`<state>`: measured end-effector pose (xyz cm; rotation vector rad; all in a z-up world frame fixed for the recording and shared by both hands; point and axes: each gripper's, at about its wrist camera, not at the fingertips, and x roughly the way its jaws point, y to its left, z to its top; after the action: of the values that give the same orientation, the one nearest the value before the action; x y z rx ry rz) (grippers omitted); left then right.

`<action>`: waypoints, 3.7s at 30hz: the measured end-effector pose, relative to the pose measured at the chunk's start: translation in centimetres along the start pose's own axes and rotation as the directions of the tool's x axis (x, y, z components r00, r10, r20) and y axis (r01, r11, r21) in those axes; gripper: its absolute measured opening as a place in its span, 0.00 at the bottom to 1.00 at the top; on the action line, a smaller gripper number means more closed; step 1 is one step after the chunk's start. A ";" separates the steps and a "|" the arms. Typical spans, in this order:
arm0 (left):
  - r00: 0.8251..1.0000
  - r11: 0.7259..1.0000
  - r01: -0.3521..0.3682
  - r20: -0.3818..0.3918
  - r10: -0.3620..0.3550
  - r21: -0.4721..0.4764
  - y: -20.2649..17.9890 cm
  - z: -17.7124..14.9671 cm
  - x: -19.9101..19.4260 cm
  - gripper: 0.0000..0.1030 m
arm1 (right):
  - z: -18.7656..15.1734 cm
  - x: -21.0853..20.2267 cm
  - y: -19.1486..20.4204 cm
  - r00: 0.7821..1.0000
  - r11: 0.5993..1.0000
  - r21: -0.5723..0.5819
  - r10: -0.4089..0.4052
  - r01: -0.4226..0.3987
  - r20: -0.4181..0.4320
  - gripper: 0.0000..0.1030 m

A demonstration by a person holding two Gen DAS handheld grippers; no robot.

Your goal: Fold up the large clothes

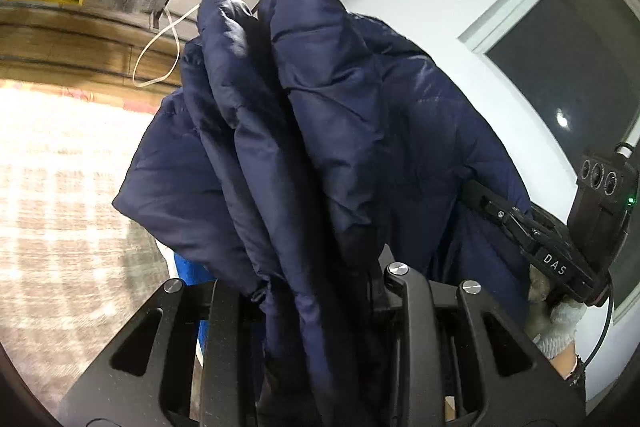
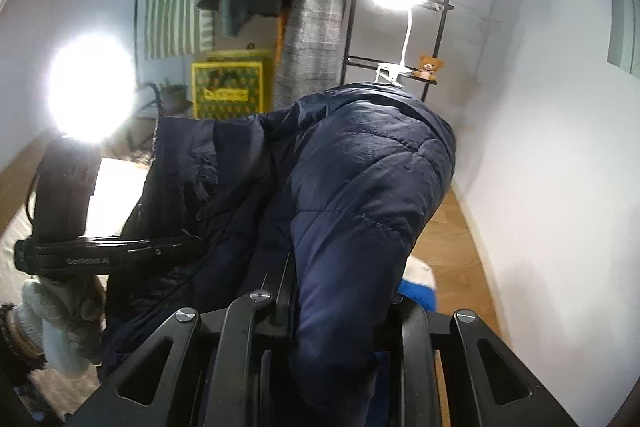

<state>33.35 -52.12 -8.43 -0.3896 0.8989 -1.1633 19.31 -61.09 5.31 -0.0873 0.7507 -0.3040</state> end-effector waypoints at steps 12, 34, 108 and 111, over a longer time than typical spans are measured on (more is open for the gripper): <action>0.995 0.994 -0.068 -0.073 0.062 -0.082 5.2 -1.2 4.6 0.34 | -4.8 10.6 -3.9 0.895 0.915 -0.083 -0.403 0.395 -0.192 0.76; 0.991 0.982 -0.119 0.086 0.107 0.150 -1.4 0.3 -5.2 0.37 | -18.2 -2.3 2.8 0.959 0.951 0.150 -0.254 0.272 -0.130 0.69; 0.917 0.780 -0.393 0.277 0.288 0.488 -10.0 -26.3 -31.8 0.99 | -17.6 -26.1 20.0 0.914 0.901 0.325 -0.358 0.285 0.190 1.00; 0.906 0.771 -0.418 0.278 0.319 0.481 -10.0 -27.0 -32.0 1.00 | -17.8 -26.0 20.6 0.904 0.891 0.317 -0.391 0.324 0.174 1.00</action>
<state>2.58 -22.26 -4.98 0.1403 0.4302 -0.9369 -5.81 -33.11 5.60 0.0085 0.4449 -0.7422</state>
